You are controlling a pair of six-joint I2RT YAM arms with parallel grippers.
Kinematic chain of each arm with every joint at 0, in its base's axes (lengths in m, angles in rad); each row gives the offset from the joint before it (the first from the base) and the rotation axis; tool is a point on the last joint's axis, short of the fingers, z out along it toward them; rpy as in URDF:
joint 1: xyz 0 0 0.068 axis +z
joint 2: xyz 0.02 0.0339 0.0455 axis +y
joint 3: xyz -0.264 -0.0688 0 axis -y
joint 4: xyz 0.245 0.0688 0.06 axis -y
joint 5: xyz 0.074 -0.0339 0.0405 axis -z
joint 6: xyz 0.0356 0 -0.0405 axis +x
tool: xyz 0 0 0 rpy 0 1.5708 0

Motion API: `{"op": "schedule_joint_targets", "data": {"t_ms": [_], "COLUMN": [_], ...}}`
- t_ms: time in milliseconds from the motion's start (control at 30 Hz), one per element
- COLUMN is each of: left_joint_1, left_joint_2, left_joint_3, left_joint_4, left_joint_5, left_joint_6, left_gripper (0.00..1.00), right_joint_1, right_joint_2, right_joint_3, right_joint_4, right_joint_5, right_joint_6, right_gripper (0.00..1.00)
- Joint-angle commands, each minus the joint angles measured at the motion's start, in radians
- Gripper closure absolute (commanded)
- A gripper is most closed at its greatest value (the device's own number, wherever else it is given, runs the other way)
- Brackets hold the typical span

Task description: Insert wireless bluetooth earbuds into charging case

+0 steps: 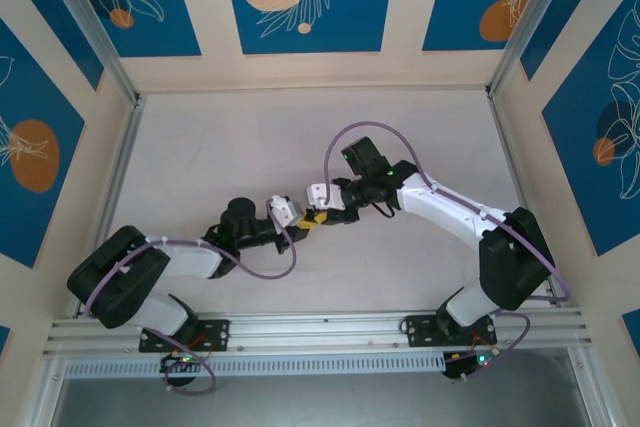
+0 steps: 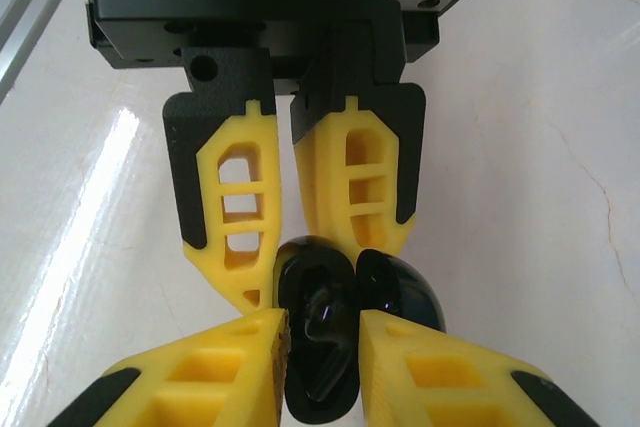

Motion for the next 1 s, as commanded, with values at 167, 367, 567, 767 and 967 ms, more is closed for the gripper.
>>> {"op": "schedule_joint_targets", "data": {"t_ms": [167, 367, 567, 767, 967], "left_joint_1": [-0.012, -0.012, -0.012, -0.012, -0.012], "left_joint_2": [-0.062, -0.067, -0.065, -0.072, -0.092], "left_joint_3": [0.042, 0.038, 0.035, 0.038, 0.039], "left_joint_4": [0.017, 0.007, 0.022, 0.025, 0.013], "left_joint_5": [0.026, 0.013, 0.009, 0.011, 0.008], "left_joint_6": [0.05, 0.053, 0.043, 0.042, 0.043], "left_gripper": [0.86, 0.86, 0.86, 0.86, 0.86], "right_joint_1": [0.032, 0.036, 0.041, 0.059, 0.076], "right_joint_2": [0.028, 0.006, 0.004, 0.028, 0.057], "right_joint_3": [0.015, 0.002, -0.006, -0.004, 0.009], "right_joint_4": [-0.028, -0.016, -0.032, -0.048, -0.077], "right_joint_5": [0.068, 0.066, 0.071, 0.114, 0.148], "right_joint_6": [-0.026, -0.013, 0.0, -0.009, -0.026], "right_gripper": [0.8, 0.87, 0.83, 0.79, 0.78]}}
